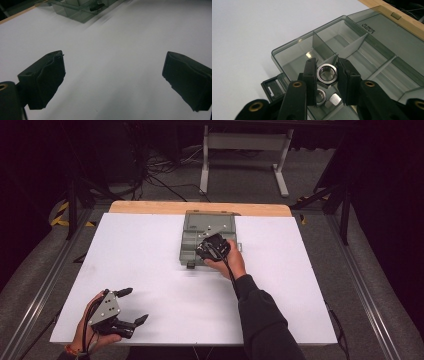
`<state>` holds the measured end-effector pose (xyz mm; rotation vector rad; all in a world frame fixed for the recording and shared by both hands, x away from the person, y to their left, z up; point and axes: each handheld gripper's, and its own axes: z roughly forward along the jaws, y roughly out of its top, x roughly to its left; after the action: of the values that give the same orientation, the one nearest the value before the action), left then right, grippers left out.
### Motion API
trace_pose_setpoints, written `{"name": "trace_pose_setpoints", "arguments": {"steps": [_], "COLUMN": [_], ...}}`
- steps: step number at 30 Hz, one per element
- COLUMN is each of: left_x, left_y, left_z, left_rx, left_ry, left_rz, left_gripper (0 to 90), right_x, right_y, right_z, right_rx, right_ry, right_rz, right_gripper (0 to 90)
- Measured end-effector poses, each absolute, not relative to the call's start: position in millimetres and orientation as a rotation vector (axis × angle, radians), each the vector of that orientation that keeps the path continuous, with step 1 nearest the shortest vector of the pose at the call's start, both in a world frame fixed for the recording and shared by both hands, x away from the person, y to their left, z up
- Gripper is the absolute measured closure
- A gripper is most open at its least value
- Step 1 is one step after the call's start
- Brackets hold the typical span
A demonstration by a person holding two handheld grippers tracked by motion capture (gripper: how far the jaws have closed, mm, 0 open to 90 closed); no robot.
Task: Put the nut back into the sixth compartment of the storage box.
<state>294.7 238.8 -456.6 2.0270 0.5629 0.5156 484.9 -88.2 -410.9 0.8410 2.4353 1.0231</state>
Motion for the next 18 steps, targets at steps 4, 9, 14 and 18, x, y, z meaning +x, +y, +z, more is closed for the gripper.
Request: {"name": "trace_pose_setpoints", "arguments": {"steps": [4, 9, 14, 18], "left_x": [294.5, 294.7, 294.9, 295.2], "left_y": [238.8, 239.8, 240.0, 239.9], "left_z": [-456.8, -456.4, -456.4, -456.8], "left_rx": [2.025, 2.027, 2.026, 2.028], "left_ry": [0.564, 0.561, 0.562, 0.558], "left_rz": [0.517, 0.518, 0.517, 0.502], "left_gripper": [5.3, 5.4, 5.5, 6.5], "right_x": [485.2, 484.8, 484.7, 482.1], "right_y": [-87.3, -86.8, -88.4, -91.1], "right_z": [-412.0, -412.8, -412.4, -412.0], "right_rx": [0.844, 0.852, 0.851, 0.853], "right_ry": [2.434, 2.436, 2.429, 2.419], "right_rz": [1.022, 1.020, 1.016, 1.055], "right_gripper": [70.5, 70.5, 70.2, 67.2]}}
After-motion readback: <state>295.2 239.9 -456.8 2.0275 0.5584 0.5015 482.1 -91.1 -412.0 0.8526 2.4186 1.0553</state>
